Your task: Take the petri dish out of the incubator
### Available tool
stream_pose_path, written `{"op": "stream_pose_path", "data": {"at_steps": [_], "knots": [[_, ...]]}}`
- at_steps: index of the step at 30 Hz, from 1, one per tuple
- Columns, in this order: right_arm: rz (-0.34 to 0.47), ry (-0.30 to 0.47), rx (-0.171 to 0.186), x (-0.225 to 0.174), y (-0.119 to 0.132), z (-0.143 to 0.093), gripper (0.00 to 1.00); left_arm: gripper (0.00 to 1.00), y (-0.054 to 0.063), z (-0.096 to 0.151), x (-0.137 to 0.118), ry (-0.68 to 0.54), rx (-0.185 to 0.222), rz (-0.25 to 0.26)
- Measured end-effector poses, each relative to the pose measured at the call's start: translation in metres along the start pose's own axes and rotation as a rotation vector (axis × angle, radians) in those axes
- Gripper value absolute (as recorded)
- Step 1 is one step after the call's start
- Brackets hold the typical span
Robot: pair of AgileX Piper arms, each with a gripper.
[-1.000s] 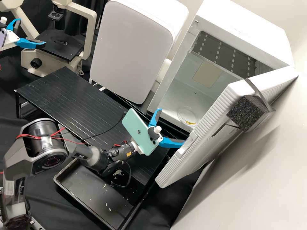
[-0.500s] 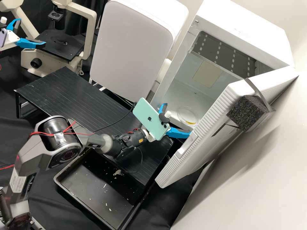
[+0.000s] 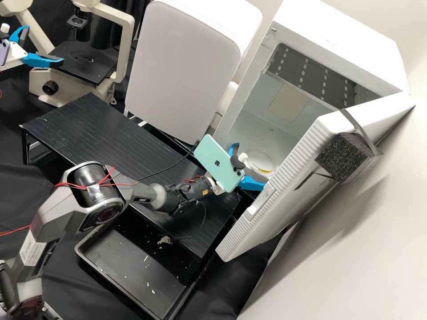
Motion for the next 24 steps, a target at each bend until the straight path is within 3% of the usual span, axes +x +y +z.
{"op": "stream_pose_path", "data": {"at_steps": [4,17,18,24], "knots": [[0.003,-0.005,0.018,0.005,0.003,0.003,1.0,1.0,0.0,0.0,0.0,0.0,0.0,0.0],[-0.003,-0.02,0.017,0.016,0.004,0.006,1.0,1.0,0.0,0.0,0.0,0.0,0.0,0.0],[-0.001,-0.019,0.017,0.017,0.005,0.005,0.0,1.0,0.0,0.0,0.0,0.0,0.0,0.0],[-0.002,-0.021,0.016,0.019,0.006,0.004,0.0,1.0,0.0,0.0,0.0,0.0,0.0,0.0]]}}
